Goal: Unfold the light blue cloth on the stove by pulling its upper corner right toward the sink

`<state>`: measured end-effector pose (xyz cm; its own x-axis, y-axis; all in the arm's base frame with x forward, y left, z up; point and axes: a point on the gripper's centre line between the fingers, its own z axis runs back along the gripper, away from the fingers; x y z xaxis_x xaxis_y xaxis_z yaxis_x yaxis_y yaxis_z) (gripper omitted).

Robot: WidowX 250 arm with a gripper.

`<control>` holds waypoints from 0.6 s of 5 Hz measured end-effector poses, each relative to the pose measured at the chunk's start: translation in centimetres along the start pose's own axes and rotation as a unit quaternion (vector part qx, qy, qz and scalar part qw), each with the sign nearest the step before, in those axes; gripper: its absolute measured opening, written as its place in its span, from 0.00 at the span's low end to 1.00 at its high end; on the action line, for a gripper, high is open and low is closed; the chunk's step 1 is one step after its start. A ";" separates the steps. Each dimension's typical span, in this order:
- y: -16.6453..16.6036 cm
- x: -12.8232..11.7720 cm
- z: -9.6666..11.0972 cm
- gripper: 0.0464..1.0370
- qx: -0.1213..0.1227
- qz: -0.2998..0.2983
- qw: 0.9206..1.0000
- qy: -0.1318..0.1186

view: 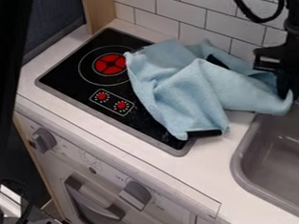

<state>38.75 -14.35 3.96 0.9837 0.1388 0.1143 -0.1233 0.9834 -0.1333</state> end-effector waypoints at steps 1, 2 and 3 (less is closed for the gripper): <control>0.4 -0.4 0.0 0.41 0.029 -0.010 0.999 0.006; 0.1 0.0 2.3 0.72 0.022 -0.023 0.999 -0.023; -0.1 -0.3 4.4 0.96 -0.030 -0.012 0.999 -0.041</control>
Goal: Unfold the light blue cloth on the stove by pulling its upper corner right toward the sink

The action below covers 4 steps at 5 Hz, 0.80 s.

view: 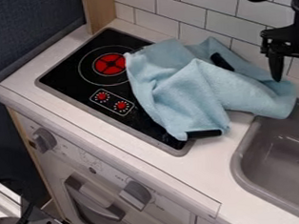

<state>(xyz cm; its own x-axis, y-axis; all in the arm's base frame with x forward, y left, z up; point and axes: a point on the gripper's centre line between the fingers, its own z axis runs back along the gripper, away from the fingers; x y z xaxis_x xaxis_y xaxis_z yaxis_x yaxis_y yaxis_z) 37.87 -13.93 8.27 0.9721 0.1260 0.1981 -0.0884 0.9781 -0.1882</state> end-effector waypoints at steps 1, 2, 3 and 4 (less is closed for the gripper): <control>0.1 0.2 1.2 0.96 -0.005 0.003 1.000 -0.008; 1.5 0.6 3.4 0.96 -0.004 0.020 1.000 -0.010; 5.8 0.8 4.8 0.96 0.080 0.055 0.995 0.015; 10.4 0.2 5.1 0.96 0.138 0.084 0.986 0.045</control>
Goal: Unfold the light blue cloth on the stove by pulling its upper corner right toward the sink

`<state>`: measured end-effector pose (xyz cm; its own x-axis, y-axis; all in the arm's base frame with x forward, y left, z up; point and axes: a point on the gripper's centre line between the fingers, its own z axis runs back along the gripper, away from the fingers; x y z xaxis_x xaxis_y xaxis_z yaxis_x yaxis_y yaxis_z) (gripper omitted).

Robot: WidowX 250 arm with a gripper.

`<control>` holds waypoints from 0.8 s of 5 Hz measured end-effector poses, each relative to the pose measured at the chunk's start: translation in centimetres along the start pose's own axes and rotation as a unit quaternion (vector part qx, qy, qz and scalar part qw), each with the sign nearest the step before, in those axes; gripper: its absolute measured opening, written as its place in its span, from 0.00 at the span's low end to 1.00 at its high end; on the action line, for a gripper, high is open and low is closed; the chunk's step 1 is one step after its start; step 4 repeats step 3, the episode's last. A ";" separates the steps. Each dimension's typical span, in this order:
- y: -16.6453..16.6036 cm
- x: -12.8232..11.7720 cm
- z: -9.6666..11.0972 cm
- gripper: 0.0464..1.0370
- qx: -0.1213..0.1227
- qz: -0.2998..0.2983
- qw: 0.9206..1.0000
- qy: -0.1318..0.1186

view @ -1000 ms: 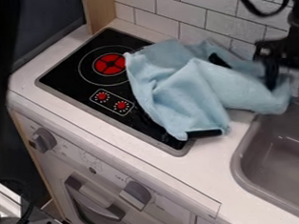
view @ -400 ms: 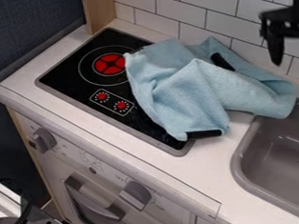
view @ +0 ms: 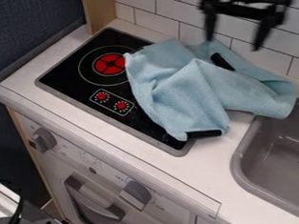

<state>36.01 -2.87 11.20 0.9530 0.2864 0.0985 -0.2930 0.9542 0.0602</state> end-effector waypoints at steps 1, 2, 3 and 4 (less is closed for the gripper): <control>5.5 -0.2 0.6 0.96 0.006 0.061 0.998 -0.003; 9.2 -0.3 0.4 0.96 0.009 0.103 0.995 0.013; 12.0 -1.1 -0.7 0.96 0.006 0.145 0.989 0.036; 12.0 -1.1 -0.7 0.96 0.006 0.145 0.989 0.036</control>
